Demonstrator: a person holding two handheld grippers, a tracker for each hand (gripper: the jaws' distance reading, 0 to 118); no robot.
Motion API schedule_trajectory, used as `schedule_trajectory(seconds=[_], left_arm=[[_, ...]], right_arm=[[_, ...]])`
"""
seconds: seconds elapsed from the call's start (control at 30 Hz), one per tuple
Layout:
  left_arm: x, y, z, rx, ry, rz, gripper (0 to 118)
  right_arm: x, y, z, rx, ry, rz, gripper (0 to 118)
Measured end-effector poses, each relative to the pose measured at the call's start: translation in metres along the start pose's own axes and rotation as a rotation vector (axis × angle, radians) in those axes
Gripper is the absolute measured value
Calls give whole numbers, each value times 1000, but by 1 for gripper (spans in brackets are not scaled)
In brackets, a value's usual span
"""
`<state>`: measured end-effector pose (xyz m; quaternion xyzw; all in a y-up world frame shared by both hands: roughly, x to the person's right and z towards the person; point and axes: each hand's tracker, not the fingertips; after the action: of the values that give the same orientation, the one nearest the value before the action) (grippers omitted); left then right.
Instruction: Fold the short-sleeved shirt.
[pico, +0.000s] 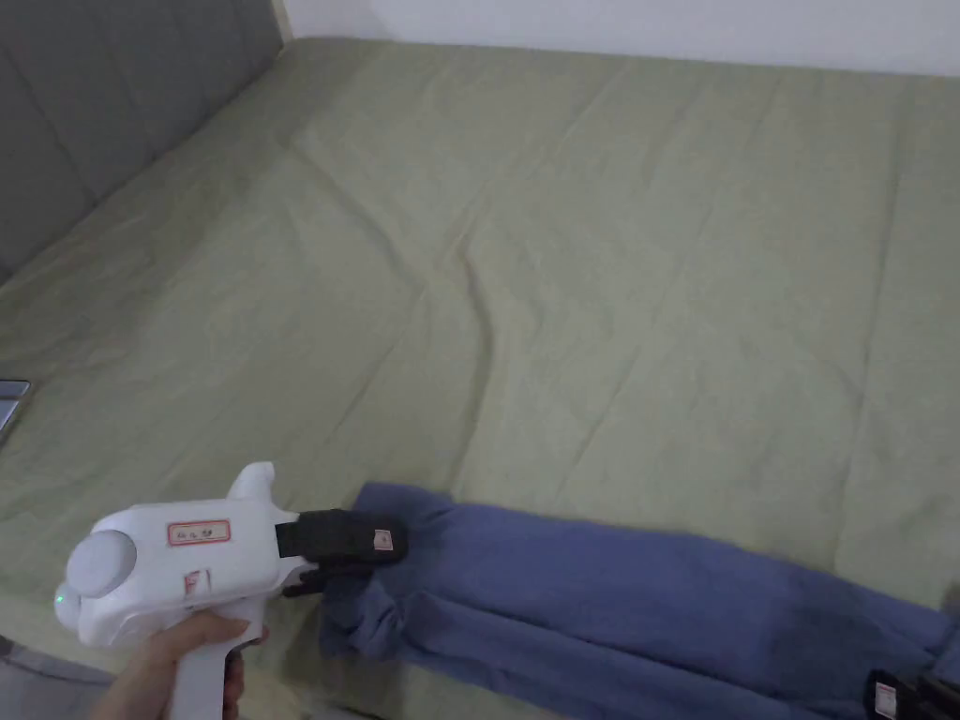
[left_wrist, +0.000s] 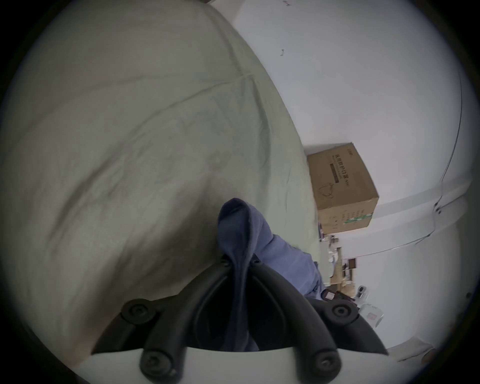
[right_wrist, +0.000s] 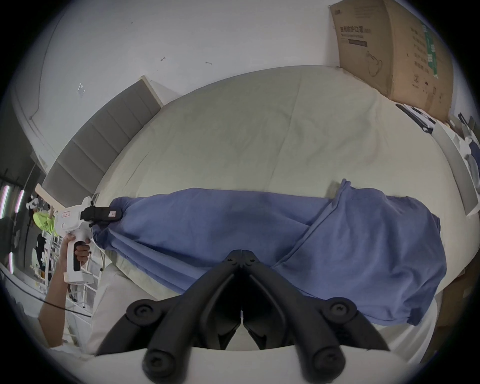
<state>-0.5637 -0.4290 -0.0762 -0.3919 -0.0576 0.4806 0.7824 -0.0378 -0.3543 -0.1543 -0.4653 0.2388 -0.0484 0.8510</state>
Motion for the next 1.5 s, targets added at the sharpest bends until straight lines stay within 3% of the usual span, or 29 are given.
schedule_trajectory(seconds=[0.23,0.3,0.4,0.7,0.9,0.93,0.97,1.0,1.03,1.07,1.1,1.3,1.33,1.37,1.43,1.47,1.5], left_arm=[[90,-8,15,24,68,-63,3],[129,-18,13,25,63,-164,3],[177,-32,-3,12,13,-198,3],[277,-89,-152,-235,46,-339,3],[297,-130,-235,-413,77,-408,5],[300,-134,-242,-432,80,-432,12],[302,-138,-242,-435,79,-435,30],[303,-139,-243,-440,67,-434,58],[305,-139,-243,-441,42,-425,98],[308,-138,-241,-428,28,-420,115],[309,-136,-236,-405,22,-422,118],[313,-98,-177,-261,-7,-436,117],[309,-94,-168,-252,9,-427,113],[301,-90,-160,-240,29,-424,100],[288,-88,-150,-216,101,-445,45],[280,-90,-150,-224,148,-460,36],[273,-97,-154,-233,213,-462,36]], right_arm=[[16,-5,12,29,1,-7,0],[26,-6,16,43,4,-33,0],[44,-11,22,64,6,-82,0],[104,-24,57,156,-32,-226,0],[138,-32,72,186,-69,-304,0],[140,-33,73,188,-71,-311,0],[142,-34,73,190,-73,-317,0],[144,-34,74,191,-74,-322,0],[145,-35,74,191,-75,-325,0],[145,-36,72,190,-74,-328,0],[145,-36,72,188,-72,-332,0],[133,-33,79,234,-49,-296,0],[131,-32,81,247,-51,-279,0],[128,-31,83,263,-53,-260,0],[125,-30,85,281,-58,-244,0],[122,-30,86,292,-60,-235,0],[121,-30,86,299,-63,-230,0]])
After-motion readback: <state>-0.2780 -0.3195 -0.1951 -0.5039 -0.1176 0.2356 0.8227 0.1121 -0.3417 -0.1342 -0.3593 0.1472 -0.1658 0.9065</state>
